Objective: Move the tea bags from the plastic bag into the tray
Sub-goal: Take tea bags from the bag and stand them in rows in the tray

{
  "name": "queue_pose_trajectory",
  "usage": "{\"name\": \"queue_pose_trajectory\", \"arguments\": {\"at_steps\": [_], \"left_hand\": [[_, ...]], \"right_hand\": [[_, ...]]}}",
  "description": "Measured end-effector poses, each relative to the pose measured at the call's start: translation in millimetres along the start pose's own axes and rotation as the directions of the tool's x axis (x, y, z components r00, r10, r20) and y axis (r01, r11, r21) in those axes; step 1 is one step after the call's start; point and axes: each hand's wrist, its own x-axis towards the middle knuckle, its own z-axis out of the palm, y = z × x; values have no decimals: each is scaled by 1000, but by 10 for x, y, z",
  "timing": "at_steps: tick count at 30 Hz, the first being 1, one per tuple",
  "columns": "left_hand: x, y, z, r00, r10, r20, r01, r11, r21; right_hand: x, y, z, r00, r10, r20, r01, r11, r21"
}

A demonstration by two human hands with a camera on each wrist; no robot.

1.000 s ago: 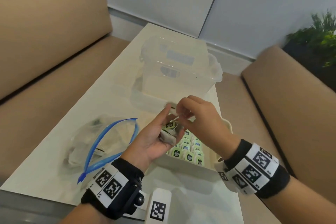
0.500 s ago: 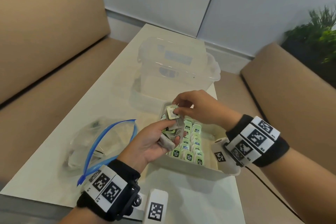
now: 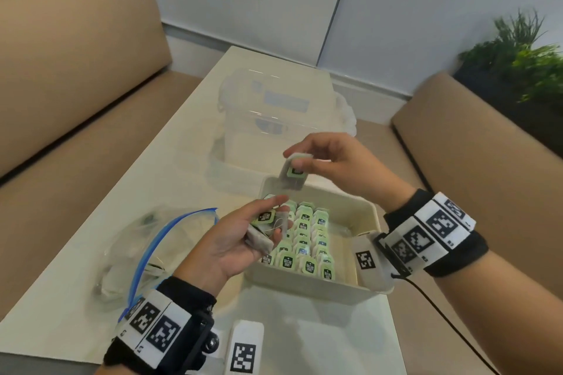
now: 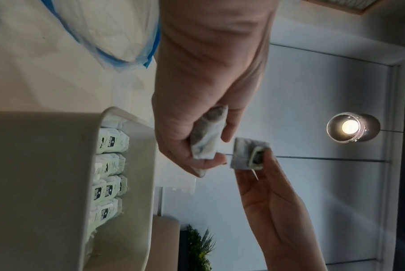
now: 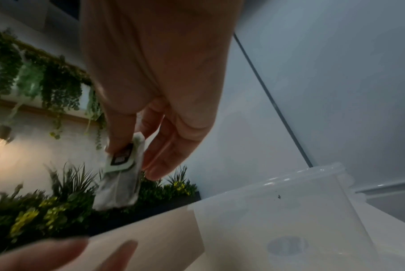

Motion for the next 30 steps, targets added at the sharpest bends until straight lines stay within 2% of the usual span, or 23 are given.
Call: {"name": "queue_pose_trajectory", "arguments": {"at_steps": [2,4,7,10,13,24,27,30], "left_hand": [[-36,36,-22,1000,2,11,-2,1000,-31],[-66,66,-46,1000,7,12,-7,999,-44],[-68,108,-104,999,31,-15,-32,997,-73],[-68,140,-146,999,32,1,-32,996,-77],[-63,161,-199,997,29,65,-23,996,-87],[-51,178,-288,996,42,80,-36,997,-75],[-49,187,-319,995,50,91,-43,996,-76],[-43,199,-351,994,64,87,-58,996,-71]], "right_hand": [[-33,-80,-67,998,-14,-62,23,989,147],[-62,-152,-120,991,-44,-129,67,981,182],[-111,-236,-189,979,-92,-184,113,988,109],[-147,-299,-264,976,-82,-203,89,996,26],[-163,-351,-306,980,-74,-187,77,997,7],[-177,-344,-348,990,17,-137,-51,967,-250],[-165,-243,-389,996,21,-89,-59,889,-454],[-151,2,-432,988,155,-20,-142,829,-541]]}}
